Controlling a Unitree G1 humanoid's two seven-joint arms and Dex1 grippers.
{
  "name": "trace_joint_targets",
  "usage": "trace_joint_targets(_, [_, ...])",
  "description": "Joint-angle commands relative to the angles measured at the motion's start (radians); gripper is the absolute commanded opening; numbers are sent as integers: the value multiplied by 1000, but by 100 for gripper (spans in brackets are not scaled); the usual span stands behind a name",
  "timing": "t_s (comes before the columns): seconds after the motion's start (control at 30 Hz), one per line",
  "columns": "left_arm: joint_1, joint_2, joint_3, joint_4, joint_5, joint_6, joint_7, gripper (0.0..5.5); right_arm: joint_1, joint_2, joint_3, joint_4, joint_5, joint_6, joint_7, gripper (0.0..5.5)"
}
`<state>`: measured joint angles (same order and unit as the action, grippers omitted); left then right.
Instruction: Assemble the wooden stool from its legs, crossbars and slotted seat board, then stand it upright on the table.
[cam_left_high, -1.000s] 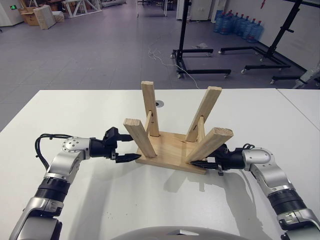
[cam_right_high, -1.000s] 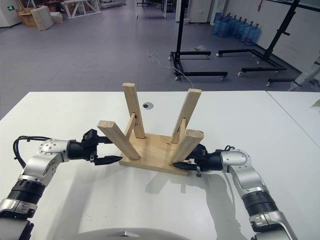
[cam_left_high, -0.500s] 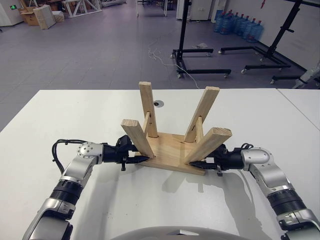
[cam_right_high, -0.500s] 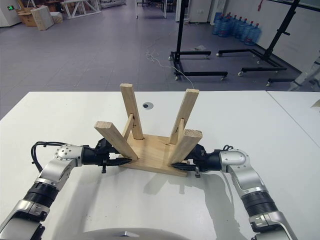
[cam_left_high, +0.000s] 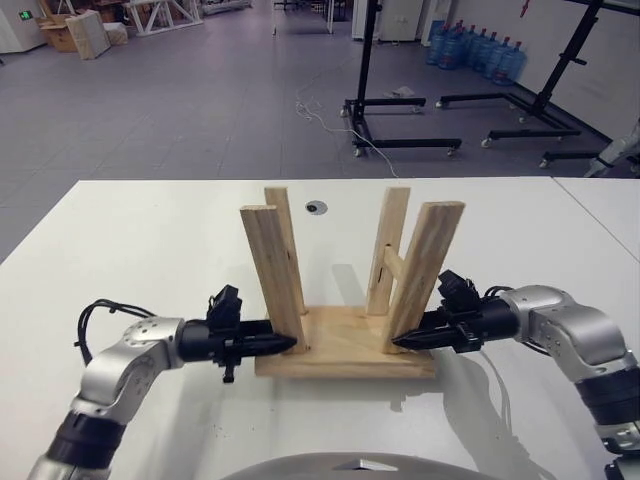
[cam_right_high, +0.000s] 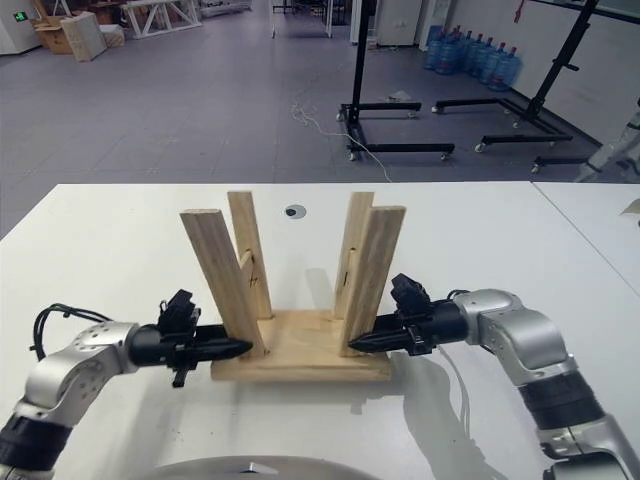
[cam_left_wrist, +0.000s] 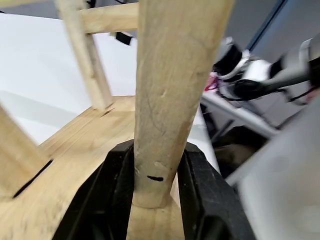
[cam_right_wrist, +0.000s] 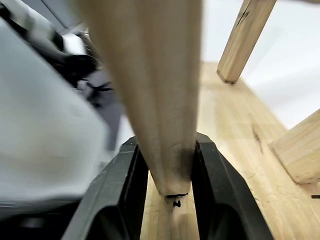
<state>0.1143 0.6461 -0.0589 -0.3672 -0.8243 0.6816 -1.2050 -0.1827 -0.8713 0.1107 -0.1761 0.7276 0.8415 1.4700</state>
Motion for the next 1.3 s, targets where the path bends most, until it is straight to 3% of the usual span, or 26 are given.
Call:
trace_joint_targets(0.03, [116,30,43,-289,-328,153,100,103,-16,-69,38,-128,120,218,3,106])
trace_joint_targets(0.13, [214,91,105,-390,-540,210,190,103,10,-109,36,-198,208,357,-6,105])
trace_joint_targets(0.37, [317,116,219,-310,-780,225,357,103,62,-113,62,-234,267,485,-59,102])
trace_joint_targets(0.67, [349,140,241,-276,-775,266,416,103,-51,16,100,-140,251,513,-193,102])
trace_joint_targets(0.7, [357,140,240,-270,-762,268,410,137,-61,27,98,-135,253,522,-204,139])
trace_joint_targets(1.03, [316,163,287,-122,-733,285,409,255,-175,36,57,79,244,523,-210,281])
trace_joint_targets(1.27, [218,171,292,65,-597,298,349,259,-162,72,-68,156,237,463,-286,409])
trace_joint_targets(1.3, [212,165,285,72,-577,299,339,280,-157,67,-76,161,227,443,-285,431])
